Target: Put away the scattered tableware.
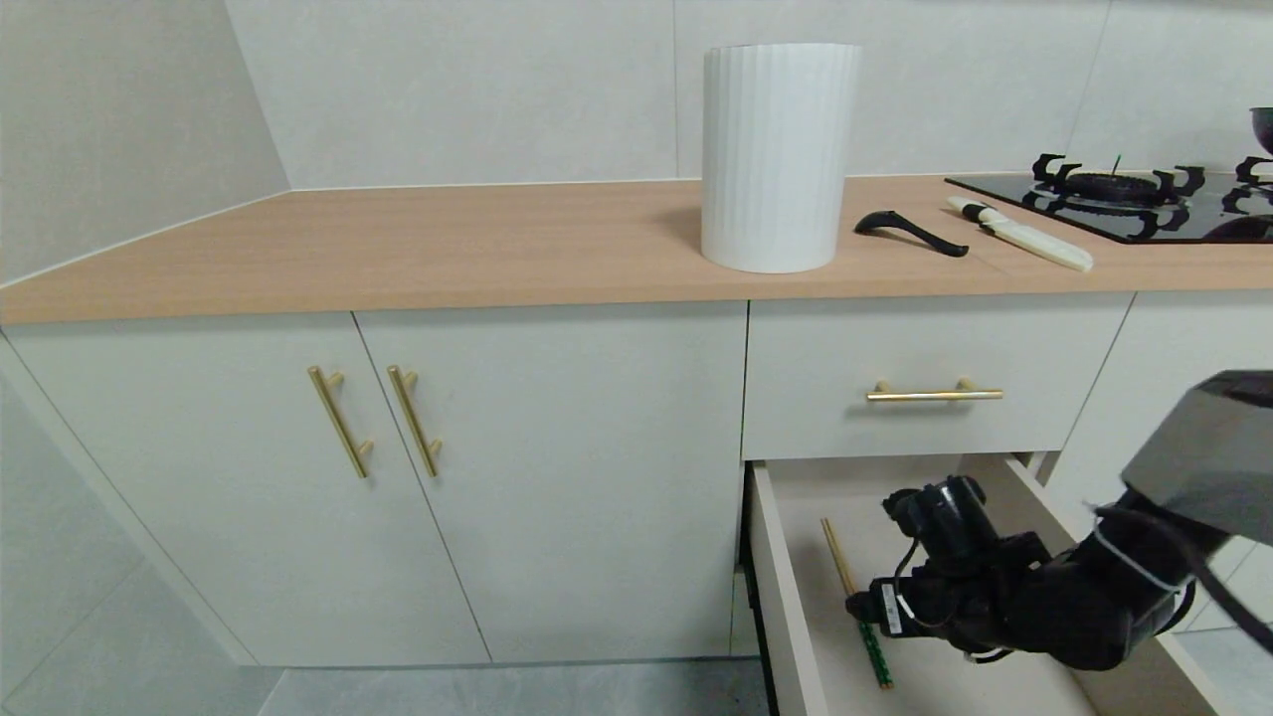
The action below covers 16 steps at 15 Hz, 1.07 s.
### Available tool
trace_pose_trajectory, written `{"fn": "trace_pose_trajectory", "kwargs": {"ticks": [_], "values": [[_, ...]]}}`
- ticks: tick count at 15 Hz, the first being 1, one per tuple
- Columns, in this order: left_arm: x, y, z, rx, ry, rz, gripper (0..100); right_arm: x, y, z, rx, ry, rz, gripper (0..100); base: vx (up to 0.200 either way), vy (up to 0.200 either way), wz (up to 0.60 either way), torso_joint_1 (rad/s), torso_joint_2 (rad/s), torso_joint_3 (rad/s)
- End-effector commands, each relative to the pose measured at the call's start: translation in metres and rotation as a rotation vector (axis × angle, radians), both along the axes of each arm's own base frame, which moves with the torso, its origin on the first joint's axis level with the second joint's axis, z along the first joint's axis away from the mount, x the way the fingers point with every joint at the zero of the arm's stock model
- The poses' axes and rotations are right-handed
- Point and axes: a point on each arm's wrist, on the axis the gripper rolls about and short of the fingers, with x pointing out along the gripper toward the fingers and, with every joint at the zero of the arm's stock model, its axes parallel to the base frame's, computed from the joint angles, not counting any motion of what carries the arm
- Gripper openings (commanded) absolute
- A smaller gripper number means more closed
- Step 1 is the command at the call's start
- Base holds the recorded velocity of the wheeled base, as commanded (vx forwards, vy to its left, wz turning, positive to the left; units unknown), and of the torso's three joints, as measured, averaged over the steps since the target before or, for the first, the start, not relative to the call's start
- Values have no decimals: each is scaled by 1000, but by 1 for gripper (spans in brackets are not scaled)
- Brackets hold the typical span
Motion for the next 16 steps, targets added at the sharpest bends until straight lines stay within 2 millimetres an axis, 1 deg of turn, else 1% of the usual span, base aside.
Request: {"fn": "trace_pose_trajectory", "kwargs": {"ticks": [1, 2, 3, 4, 5, 7, 11, 16], "values": [[0, 0, 0, -1, 2, 1, 100, -21, -24, 84, 75, -178, -42, 100, 0, 0, 0, 0, 0, 0], [0, 0, 0, 1, 2, 1, 100, -23, -26, 87, 79, -188, -42, 100, 0, 0, 0, 0, 0, 0], [0, 0, 0, -1, 2, 1, 100, -26, -35, 106, 67, -261, -49, 100, 0, 0, 0, 0, 0, 0], [0, 0, 0, -1, 2, 1, 100, -27, -38, 112, 64, -281, -52, 100, 0, 0, 0, 0, 0, 0], [0, 0, 0, 1, 2, 1, 100, -33, -42, 125, 67, -328, -55, 100, 0, 0, 0, 0, 0, 0], [0, 0, 0, -1, 2, 1, 100, -42, -46, 139, 72, -380, -45, 100, 0, 0, 0, 0, 0, 0], [0, 0, 0, -1, 2, 1, 100, -52, -50, 152, 72, -430, -31, 100, 0, 0, 0, 0, 0, 0], [0, 0, 0, -1, 2, 1, 100, -54, -51, 156, 69, -444, -31, 100, 0, 0, 0, 0, 0, 0]]}}
